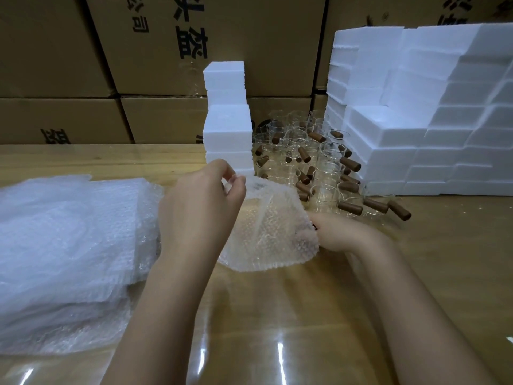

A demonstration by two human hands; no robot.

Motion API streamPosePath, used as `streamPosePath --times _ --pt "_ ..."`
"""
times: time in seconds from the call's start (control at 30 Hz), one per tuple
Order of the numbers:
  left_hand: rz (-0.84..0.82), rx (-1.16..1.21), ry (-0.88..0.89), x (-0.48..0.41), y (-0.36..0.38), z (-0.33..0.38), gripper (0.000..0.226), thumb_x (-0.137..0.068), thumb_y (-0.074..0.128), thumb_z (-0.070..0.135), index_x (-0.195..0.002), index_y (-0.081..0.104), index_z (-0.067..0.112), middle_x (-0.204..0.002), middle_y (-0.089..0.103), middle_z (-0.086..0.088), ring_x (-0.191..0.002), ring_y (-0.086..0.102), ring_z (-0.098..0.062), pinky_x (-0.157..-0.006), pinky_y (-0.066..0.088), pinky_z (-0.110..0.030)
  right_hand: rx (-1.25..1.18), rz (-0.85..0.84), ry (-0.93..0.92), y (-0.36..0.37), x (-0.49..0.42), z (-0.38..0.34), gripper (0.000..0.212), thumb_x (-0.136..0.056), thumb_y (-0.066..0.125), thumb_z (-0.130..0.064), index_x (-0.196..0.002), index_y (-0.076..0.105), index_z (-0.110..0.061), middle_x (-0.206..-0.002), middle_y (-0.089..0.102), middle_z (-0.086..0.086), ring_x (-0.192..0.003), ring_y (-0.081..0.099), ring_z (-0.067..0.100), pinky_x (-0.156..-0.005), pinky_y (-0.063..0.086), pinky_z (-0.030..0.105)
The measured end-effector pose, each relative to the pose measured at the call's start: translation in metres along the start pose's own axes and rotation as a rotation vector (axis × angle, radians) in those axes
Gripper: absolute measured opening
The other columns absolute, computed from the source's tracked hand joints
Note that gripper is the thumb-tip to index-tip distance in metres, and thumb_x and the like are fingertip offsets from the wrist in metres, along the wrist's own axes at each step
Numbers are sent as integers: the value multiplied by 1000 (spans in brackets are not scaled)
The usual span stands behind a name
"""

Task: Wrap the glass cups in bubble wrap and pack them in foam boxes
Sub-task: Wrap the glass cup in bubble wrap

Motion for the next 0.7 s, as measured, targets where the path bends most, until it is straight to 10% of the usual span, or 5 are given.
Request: streamPosePath --times 0.23,0.43,0.6,0.7 --pt "12 -12 -15 -2 0 -6 14 -92 56 37 -81 58 28 -56 51 9 -54 46 -5 -46 23 -22 -24 -78 -57 3 2 3 19 -99 42 -30 -94 60 -26 -88 64 -6 -79 60 9 -73 48 27" --pt "-11 -21 -8 -1 7 -4 14 -92 56 36 -81 57 27 -58 51 10 -56 48 -8 -46 24 -23 -45 234 -9 -35 14 20 27 -100 41 -35 -102 59 -14 -95 61 3 -83 57 16 -74 46 34" --pt "-40 -33 -16 -1 13 -4 15 -92 55 37 -85 61 26 -63 55 7 -64 54 -19 -47 26 -24 -428 624 -98 -69 39 26 14 -97 47 -33 -90 58 -29 -84 65 -6 -72 57 11 -68 44 33" --pt "-54 -40 -15 -1 15 -4 15 -92 54 38 -85 61 27 -65 57 7 -66 55 -19 -48 26 -24 -684 487 -304 -80 60 14 20 -93 57 -23 -81 63 -37 -71 62 -11 -63 52 7 -62 46 25"
Point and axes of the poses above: each hand's wrist, its own x-axis away from the middle knuckle, its own y-axis out of the palm, z = x × y, the point moved 3 cm from there along -x, towards the middle knuckle
